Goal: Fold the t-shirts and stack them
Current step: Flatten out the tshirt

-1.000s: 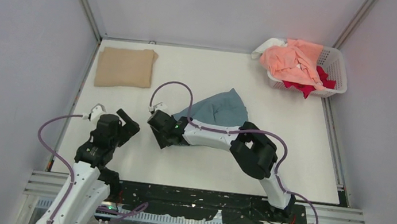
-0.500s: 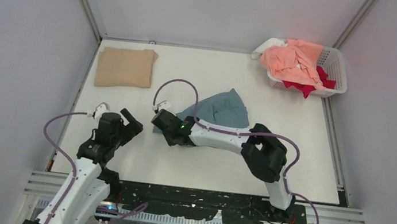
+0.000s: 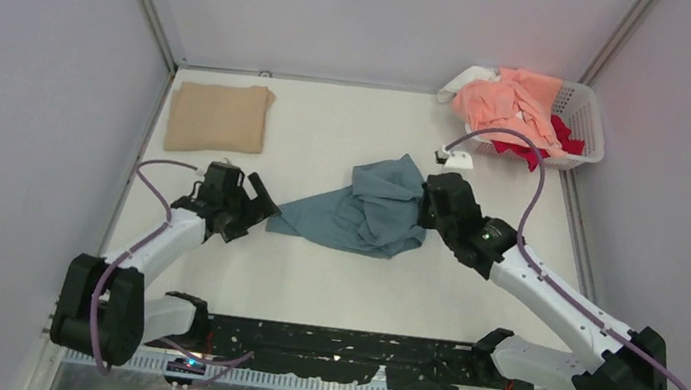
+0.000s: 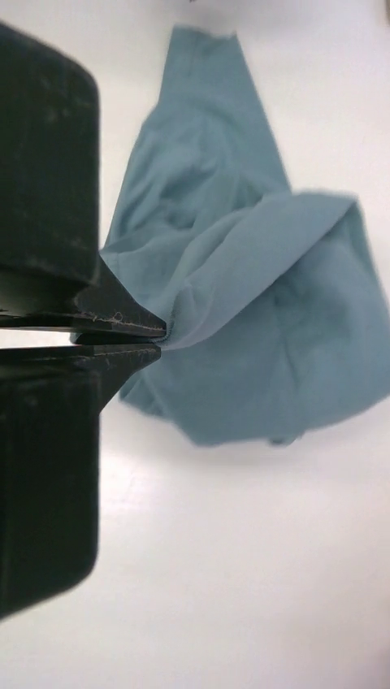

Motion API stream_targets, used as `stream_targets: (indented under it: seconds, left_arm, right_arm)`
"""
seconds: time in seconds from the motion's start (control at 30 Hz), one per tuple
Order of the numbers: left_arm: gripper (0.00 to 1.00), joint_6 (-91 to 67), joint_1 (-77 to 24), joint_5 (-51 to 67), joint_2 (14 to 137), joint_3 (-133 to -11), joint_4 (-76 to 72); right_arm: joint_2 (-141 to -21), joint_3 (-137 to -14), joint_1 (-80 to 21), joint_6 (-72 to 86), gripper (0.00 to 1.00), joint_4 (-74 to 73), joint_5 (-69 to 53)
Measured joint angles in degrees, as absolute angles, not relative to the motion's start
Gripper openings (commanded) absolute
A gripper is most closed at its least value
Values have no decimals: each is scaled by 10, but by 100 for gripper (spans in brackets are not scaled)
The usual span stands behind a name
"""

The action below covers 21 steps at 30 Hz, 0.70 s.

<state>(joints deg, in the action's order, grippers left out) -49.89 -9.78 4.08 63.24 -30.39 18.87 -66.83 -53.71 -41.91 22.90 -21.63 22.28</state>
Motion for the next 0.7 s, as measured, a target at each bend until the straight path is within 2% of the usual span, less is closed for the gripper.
stream_targets:
  seconds: [0.1,0.23,0.6,0.7]
  left_arm:
    - [98,-494,-120,52,713,-346,170]
    - [93,-490,-140,57,795,-389,161]
    - [88,-490,-168,52,860,-446,161]
    - [83,-490,-182,37,875,-464,169]
  right_arm:
    - [-621,-482,-376,233,9,-238,229]
    - [-601,-471,-350,233,8,-256,237]
    - [-581,-471,-269,228,7,-279,252]
    - [-553,-471,-240,226,7,-292,260]
